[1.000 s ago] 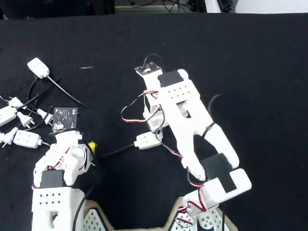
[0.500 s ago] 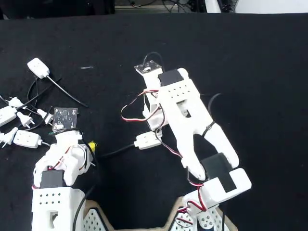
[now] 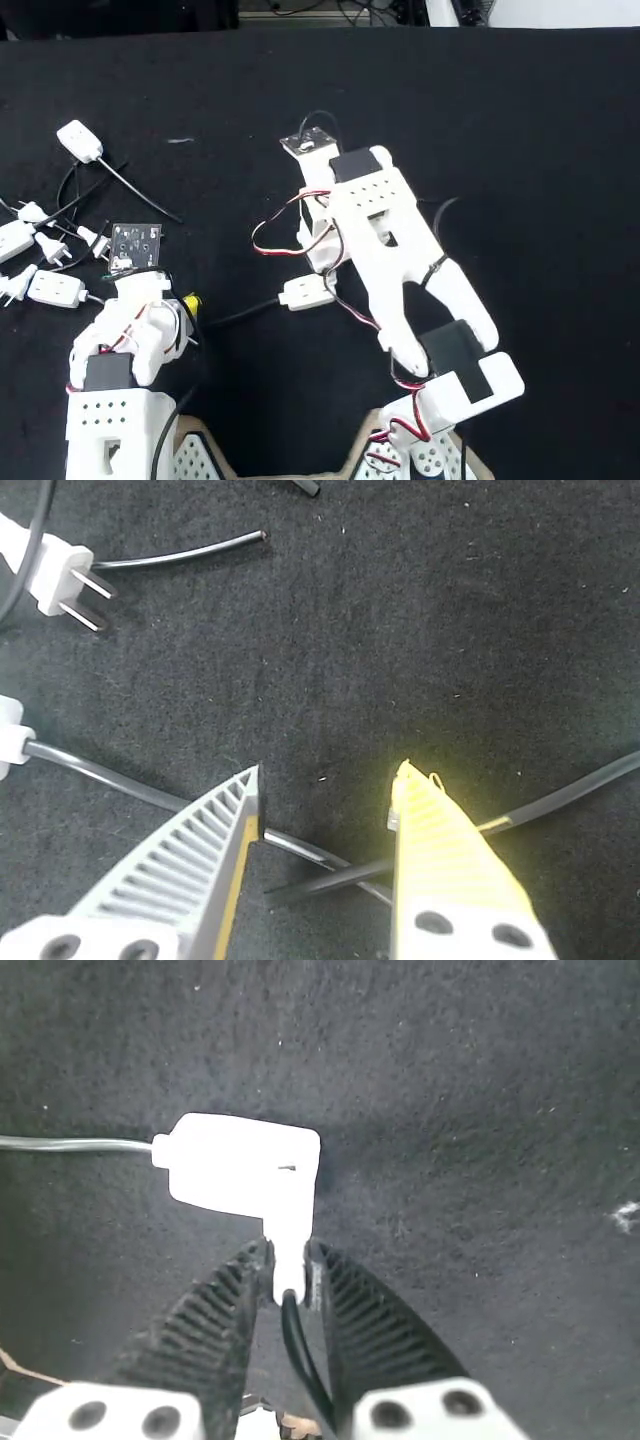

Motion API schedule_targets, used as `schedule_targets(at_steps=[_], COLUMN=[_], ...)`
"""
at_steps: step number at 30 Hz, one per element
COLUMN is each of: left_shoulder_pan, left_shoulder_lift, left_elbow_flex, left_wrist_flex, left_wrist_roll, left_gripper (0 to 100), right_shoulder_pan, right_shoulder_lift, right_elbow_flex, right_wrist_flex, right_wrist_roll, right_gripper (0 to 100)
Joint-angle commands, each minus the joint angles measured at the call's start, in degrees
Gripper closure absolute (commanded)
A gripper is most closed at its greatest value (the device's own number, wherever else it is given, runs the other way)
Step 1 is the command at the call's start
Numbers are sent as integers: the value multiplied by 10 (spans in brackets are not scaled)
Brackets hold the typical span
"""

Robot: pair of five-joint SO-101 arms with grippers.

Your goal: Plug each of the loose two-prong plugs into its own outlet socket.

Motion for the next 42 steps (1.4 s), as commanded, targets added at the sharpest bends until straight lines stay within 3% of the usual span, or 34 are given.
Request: schedule_targets(at_steps=[1,13,42], left_shoulder_pan=[1,0,-2], left_shoulder_lift=[-4,-4,-4], left_elbow_flex=[-6,-6,-6], left_wrist_flex=[-2,-2,-2], left_wrist_roll=[3,3,3], left_gripper=[780,780,780], right_shoulder_pan=[9,6,6], right_shoulder_lift=[-6,-2,0], right_elbow_flex=[3,-98,-1], right_wrist_flex=[-4,84,0], right_wrist_roll=[-4,-1,-4], right_gripper=[988,988,988])
